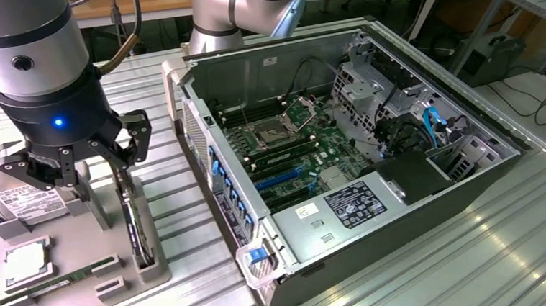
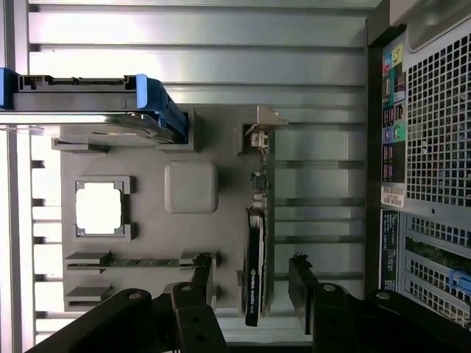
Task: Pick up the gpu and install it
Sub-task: 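Pick up the gpu and move the gpu toward the slot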
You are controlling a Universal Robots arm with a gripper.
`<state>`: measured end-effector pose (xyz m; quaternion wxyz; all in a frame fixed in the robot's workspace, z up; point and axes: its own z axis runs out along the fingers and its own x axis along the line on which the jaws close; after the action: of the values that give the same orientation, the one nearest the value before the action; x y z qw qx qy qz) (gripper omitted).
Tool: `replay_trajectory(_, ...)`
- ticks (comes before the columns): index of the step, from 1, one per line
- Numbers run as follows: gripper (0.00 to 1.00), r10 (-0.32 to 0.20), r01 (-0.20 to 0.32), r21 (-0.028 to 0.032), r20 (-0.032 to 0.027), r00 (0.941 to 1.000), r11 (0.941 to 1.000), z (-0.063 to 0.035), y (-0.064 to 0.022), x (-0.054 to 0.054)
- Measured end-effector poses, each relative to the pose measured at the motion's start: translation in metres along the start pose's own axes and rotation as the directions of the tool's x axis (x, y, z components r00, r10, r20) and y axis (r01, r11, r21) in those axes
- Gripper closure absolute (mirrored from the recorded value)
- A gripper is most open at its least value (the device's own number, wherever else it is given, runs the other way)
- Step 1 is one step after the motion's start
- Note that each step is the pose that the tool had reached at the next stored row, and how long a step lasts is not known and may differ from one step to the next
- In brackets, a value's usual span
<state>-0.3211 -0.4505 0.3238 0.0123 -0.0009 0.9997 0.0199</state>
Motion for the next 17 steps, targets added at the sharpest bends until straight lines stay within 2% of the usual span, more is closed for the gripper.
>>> replay_trajectory(17,0.45,0.000,0.000,-0.0002,-0.0001,1.0000,1.0000,0.0119,-0.0006,0.000)
